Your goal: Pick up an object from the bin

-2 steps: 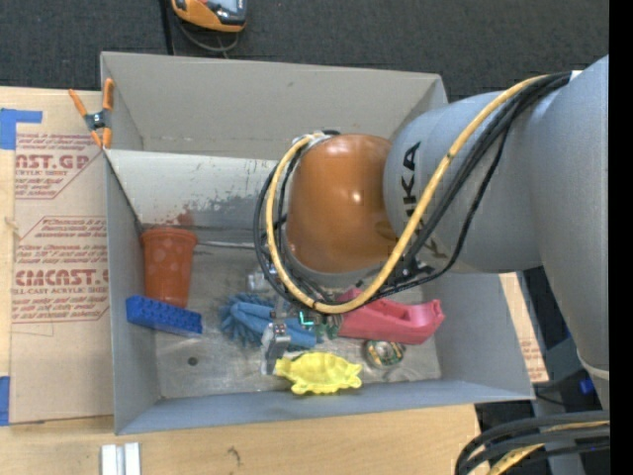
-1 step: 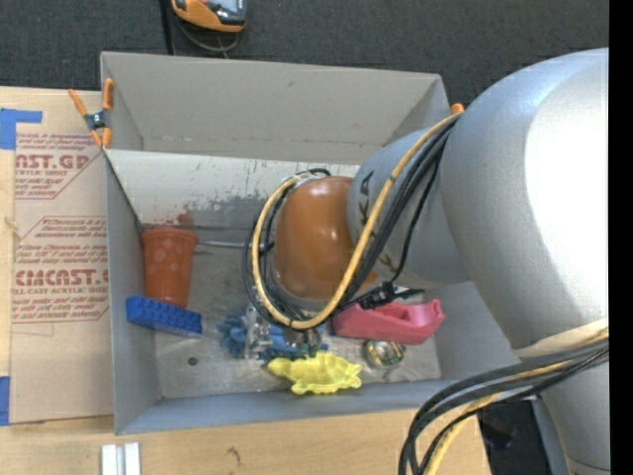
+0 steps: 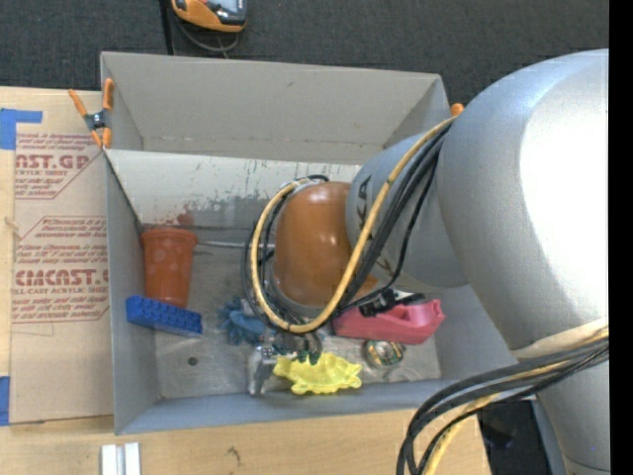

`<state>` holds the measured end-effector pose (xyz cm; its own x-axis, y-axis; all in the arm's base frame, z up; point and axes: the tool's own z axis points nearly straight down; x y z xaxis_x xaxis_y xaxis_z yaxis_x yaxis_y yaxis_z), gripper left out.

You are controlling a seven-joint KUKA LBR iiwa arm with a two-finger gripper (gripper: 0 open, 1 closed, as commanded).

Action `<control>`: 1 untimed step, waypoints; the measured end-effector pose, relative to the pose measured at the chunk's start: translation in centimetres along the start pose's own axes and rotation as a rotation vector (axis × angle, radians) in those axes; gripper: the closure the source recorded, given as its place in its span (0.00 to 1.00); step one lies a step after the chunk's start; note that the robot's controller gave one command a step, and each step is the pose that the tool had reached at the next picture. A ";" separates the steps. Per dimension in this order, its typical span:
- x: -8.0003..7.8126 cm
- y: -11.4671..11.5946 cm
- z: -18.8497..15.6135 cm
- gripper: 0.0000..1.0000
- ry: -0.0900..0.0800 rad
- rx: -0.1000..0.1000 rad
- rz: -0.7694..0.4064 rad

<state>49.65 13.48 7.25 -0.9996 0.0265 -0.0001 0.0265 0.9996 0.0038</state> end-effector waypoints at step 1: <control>-0.7 0.0 -0.4 1.00 -0.026 -0.005 0.005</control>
Offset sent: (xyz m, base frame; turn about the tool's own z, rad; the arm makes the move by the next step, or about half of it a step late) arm 0.0000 0.0000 0.0000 0.0000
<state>50.36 13.42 7.64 -0.9992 0.0312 -0.0257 0.0310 0.9995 0.0086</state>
